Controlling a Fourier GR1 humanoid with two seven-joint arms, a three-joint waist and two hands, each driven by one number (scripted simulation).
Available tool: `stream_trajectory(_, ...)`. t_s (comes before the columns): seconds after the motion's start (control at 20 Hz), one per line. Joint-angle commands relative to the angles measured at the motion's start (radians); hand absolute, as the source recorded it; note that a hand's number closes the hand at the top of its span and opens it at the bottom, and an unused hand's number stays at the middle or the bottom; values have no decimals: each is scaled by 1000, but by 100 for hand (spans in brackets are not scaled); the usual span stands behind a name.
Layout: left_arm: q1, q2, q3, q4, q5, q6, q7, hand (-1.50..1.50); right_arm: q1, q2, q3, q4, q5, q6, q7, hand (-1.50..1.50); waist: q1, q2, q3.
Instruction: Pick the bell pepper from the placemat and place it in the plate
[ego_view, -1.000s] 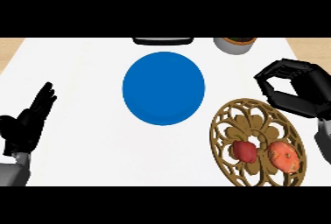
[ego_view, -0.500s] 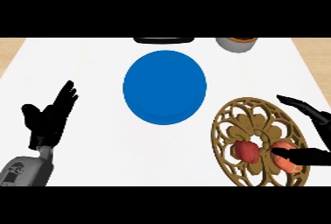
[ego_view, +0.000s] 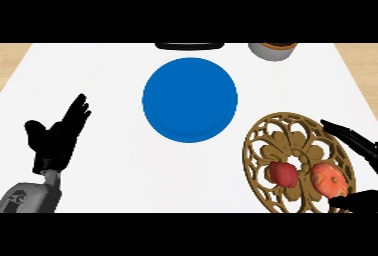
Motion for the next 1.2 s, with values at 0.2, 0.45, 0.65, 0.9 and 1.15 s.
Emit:
stream_trajectory(0.2,-24,8,30,-13,-2,-34,56,0,-13,24,121,-130,190,44,274,-150,8,0,0)
stream_trajectory(0.45,-45,-42,22,33,-47,-5,30,0,-46,2,138,-189,287,111,405,-150,6,1,-1)
stream_trajectory(0.65,-66,-43,33,-15,-43,-3,96,0,-67,12,170,-115,387,138,419,-150,11,1,0)
stream_trajectory(0.9,38,-62,38,1,-69,-51,-28,0,-83,33,175,-175,449,224,517,-150,9,1,-1)
stream_trajectory(1.15,-23,-72,82,-31,-72,-58,70,0,-87,117,192,-185,513,303,555,-150,5,1,0)
